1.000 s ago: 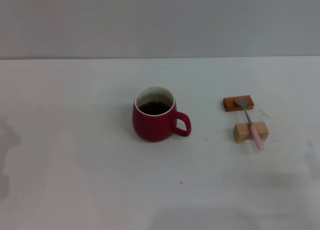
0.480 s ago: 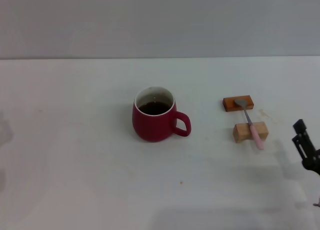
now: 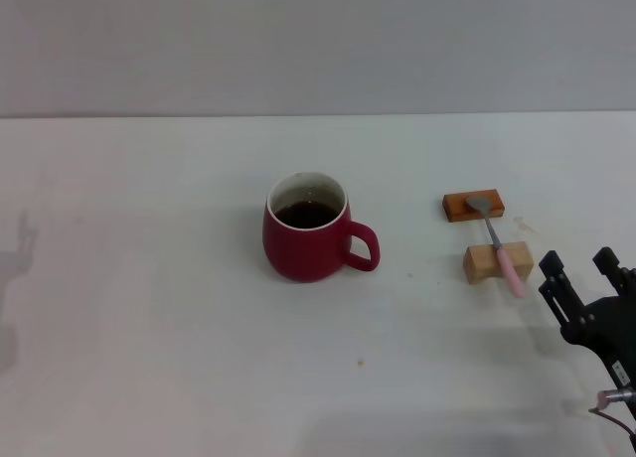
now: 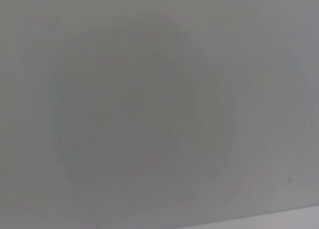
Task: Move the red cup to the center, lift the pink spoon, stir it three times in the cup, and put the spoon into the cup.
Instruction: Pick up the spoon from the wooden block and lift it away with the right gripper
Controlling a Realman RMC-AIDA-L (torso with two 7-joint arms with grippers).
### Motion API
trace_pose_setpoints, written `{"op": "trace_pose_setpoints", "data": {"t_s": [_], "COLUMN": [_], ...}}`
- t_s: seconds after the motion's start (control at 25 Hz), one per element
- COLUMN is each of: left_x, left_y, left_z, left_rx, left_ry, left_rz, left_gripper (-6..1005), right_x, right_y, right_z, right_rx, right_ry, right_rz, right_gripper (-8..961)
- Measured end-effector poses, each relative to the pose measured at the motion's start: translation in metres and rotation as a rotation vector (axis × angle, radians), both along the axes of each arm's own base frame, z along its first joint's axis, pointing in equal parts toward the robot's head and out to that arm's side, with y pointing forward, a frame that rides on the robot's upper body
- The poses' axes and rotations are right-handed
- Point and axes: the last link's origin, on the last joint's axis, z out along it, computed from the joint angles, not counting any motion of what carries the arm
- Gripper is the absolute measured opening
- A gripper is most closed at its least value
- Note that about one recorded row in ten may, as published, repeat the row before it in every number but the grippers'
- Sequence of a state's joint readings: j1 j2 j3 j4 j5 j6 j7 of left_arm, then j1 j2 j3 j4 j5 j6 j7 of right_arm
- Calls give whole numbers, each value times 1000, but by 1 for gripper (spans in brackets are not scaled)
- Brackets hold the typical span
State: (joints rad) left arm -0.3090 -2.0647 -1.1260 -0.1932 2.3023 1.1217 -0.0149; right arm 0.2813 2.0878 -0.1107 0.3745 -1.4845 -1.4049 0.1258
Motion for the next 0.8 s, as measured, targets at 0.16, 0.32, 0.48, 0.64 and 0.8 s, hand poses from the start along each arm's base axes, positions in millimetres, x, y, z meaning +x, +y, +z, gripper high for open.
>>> {"op": "trace_pose_setpoints", "data": {"t_s": [0.16,0.32,0.48,0.64,0.8], "left_x": [-1,-1,0,0,0], "left_y": [0,0,0,0,0], "left_z": [2,2,2,2,2], "left_rx": [11,13,14,16,15], "left_ry": [-4,-5,-6,-6,-6], "left_rz": [6,6,5,2,2], "left_gripper": [683,810,810,810,810], "right_x": [1,1,-1,-2,-1], "right_y": [6,11,11,9,7], "right_z": [-4,-7,-10,-13,-16], "right_rx": [-30,-54,-68,-78,-102], "right_ry": [-13,-18,-20,-12,-18], "right_rz": [-15,-21,-18,-18,-26], "right_gripper": [696,695,694,692,691]}}
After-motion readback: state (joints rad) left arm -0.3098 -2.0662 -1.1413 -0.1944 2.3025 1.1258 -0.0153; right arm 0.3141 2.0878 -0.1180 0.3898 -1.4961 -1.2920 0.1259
